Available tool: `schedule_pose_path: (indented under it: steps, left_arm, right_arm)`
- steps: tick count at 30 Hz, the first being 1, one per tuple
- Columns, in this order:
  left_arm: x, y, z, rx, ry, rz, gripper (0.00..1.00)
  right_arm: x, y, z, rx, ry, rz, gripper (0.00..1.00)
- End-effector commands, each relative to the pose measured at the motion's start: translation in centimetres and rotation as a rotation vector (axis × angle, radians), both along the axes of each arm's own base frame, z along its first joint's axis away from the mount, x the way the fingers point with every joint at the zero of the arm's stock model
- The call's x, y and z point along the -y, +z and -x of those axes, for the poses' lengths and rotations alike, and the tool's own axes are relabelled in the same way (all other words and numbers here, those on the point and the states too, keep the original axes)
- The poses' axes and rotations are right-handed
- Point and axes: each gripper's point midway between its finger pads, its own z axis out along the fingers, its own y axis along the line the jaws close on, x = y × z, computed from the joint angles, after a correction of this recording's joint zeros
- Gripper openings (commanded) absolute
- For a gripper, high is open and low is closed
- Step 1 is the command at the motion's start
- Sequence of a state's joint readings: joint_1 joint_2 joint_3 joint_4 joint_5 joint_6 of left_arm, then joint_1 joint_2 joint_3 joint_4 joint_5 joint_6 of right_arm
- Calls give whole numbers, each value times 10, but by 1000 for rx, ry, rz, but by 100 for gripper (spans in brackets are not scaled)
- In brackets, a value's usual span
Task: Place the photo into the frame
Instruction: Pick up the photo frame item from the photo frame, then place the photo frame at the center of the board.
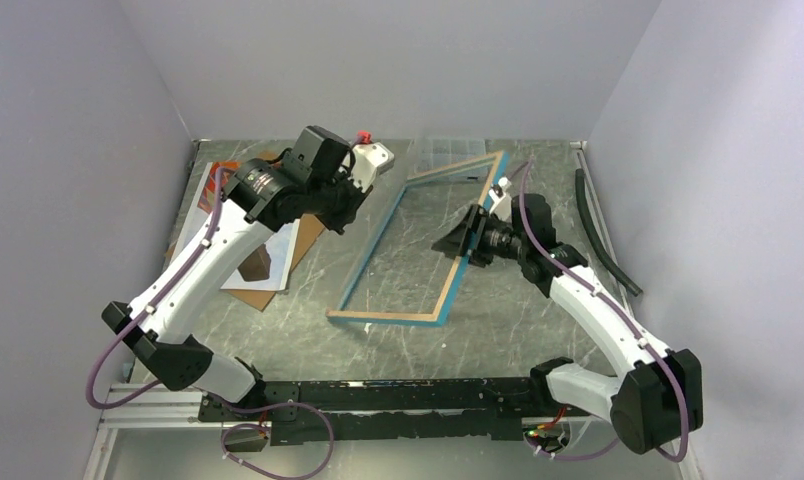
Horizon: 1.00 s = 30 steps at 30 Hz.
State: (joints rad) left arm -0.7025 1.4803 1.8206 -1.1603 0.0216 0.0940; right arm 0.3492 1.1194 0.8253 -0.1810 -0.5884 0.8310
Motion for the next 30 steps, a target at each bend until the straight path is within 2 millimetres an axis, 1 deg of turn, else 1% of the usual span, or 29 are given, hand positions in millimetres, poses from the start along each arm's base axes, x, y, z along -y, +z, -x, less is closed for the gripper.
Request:
schedule_pose_path:
  steps: [1,5,7,12,16,18,20,23,24,26,30]
  left_arm:
    - [-7,37,-12,161,38,50,3]
    - [-1,44,-8,167,21,106,3]
    - [-1,48,-6,172,24,125,3]
    - [1,62,-4,207,26,181,3]
    - [-1,67,-2,213,24,183,3]
    - [0,75,-1,221,23,205,3]
    - [4,88,2,225,19,250,3]
    - [11,107,12,217,-8,331,3]
    - [15,111,18,191,-9,370,3]
    - [18,116,22,179,-17,401,3]
    - [12,123,26,200,-27,393,3]
  right_arm:
    - [31,-64,28,-103,0,197,50]
    - [37,-85,31,-130,-7,243,31]
    - [39,-92,30,-139,-10,264,26]
    - [50,-112,28,-175,-30,349,22]
    - [54,-123,26,-209,-42,385,18]
    - [56,-131,26,-232,-46,404,16]
    - [57,-139,26,-265,-44,418,13]
    - [58,-151,28,-314,-50,435,9]
    - [59,-153,28,-327,-55,437,8]
    - [59,-156,28,-334,-60,440,7]
    - [64,-164,29,-351,-70,471,7]
